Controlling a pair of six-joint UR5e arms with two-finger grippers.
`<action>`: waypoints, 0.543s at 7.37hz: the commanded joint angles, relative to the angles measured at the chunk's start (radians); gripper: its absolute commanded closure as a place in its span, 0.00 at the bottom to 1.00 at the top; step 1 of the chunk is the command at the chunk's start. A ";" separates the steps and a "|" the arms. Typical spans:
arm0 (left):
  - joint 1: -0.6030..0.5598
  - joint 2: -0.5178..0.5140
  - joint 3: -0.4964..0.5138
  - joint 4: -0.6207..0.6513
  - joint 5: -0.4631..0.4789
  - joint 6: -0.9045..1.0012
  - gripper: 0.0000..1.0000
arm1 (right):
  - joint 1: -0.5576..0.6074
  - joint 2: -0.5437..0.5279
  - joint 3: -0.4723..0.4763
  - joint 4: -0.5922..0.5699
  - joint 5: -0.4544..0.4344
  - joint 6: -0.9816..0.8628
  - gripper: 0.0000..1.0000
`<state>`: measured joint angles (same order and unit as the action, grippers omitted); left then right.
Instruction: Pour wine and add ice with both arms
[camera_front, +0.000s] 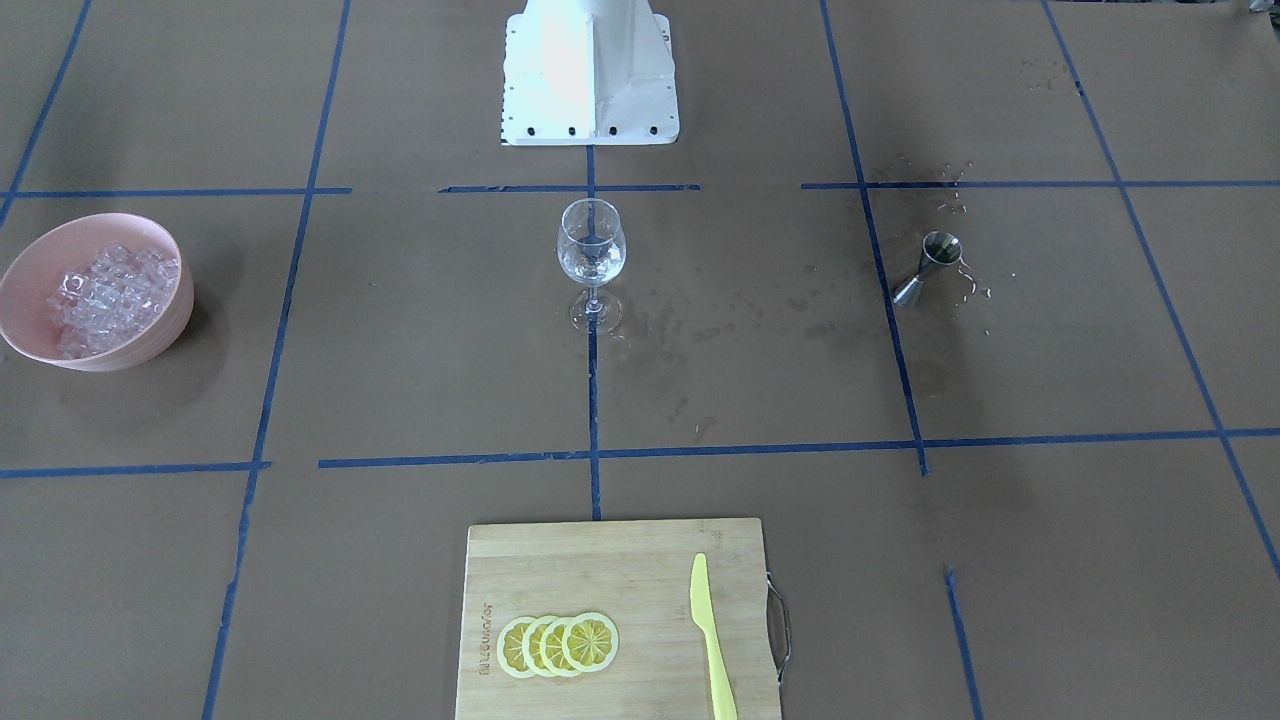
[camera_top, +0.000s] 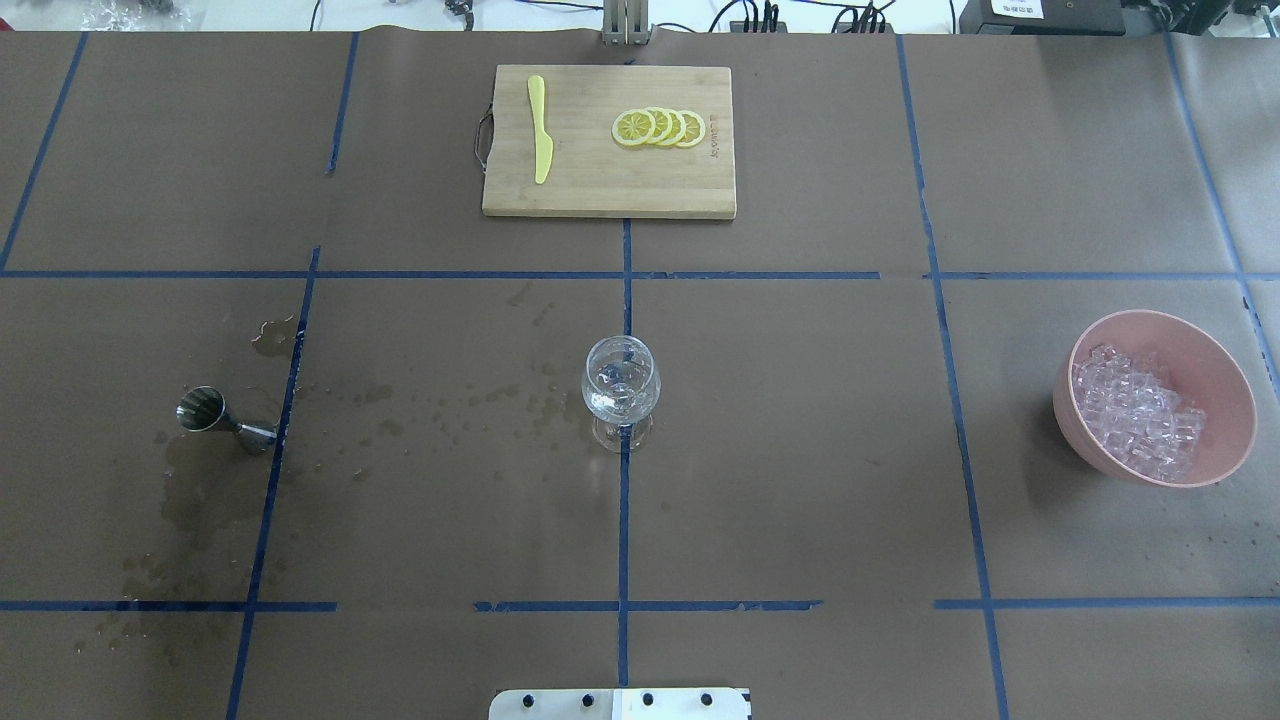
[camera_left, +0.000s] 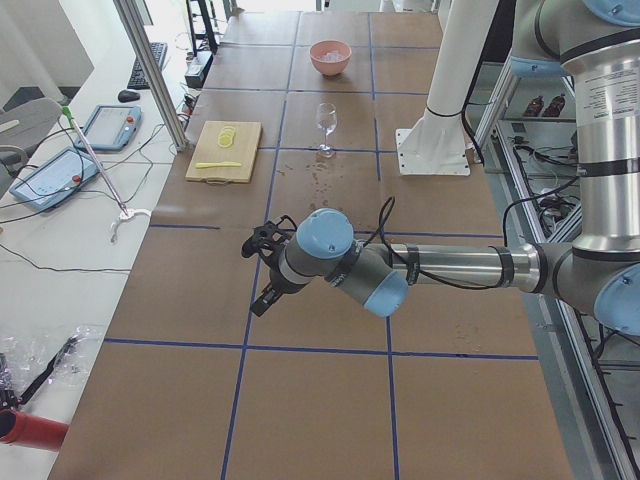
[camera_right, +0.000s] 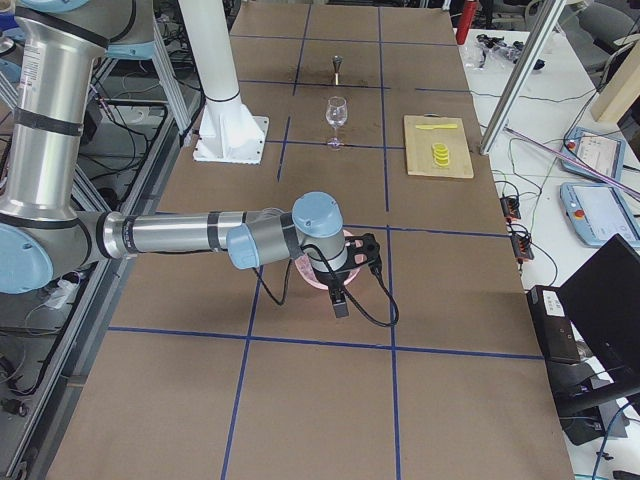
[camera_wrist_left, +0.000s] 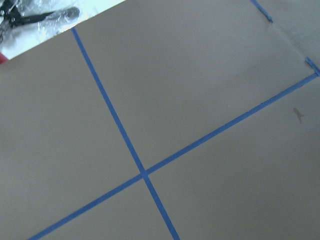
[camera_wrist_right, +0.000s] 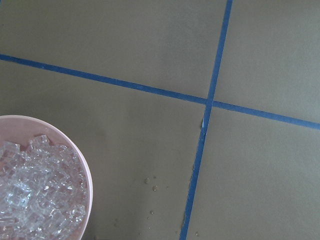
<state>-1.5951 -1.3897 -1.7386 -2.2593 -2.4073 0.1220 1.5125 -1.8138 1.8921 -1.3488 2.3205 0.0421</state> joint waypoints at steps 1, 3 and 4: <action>0.000 0.000 0.027 -0.185 -0.035 -0.030 0.00 | 0.000 0.002 0.005 0.002 0.000 0.005 0.00; 0.032 -0.008 0.016 -0.311 -0.035 -0.250 0.00 | 0.000 0.002 0.001 0.002 0.000 0.009 0.00; 0.079 -0.009 0.007 -0.371 -0.027 -0.356 0.00 | 0.000 0.001 0.001 0.002 0.000 0.010 0.00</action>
<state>-1.5629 -1.3957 -1.7199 -2.5526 -2.4393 -0.0963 1.5125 -1.8119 1.8939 -1.3468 2.3209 0.0497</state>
